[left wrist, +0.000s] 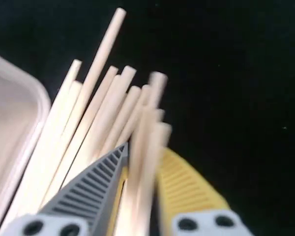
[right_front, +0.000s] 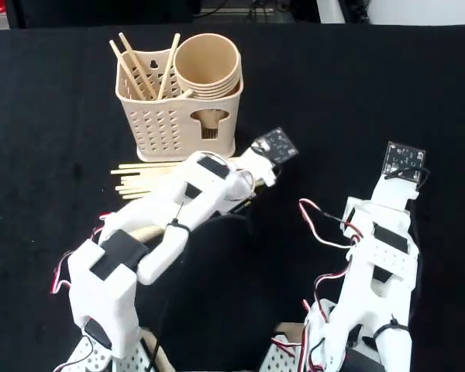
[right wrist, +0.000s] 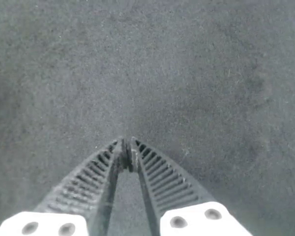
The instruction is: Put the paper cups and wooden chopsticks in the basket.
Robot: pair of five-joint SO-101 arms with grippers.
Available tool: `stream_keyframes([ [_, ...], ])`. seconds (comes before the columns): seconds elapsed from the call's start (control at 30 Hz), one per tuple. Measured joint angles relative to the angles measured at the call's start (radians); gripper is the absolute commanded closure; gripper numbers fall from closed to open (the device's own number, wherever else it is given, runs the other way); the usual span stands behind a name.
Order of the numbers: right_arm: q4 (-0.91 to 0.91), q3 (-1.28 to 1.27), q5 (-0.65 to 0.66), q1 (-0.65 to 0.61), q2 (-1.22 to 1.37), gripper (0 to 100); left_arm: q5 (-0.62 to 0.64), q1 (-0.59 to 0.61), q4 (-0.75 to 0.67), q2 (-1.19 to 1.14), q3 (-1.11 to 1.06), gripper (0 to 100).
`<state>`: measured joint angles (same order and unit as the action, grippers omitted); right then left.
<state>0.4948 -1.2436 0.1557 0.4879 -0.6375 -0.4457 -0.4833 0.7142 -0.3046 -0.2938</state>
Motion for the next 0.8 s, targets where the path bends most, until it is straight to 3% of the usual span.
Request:
stream_keyframes([
  [0.13,0.000,0.000,0.000,0.000,0.000,98.0,-0.002,-0.002,0.026,-0.003,0.012,97],
  [0.53,0.000,0.000,0.000,0.000,0.000,98.0,-0.002,-0.069,0.362,-0.006,0.147,97],
  [0.8,0.000,0.000,0.000,0.000,0.000,98.0,0.061,-0.012,0.318,0.003,0.183,97],
])
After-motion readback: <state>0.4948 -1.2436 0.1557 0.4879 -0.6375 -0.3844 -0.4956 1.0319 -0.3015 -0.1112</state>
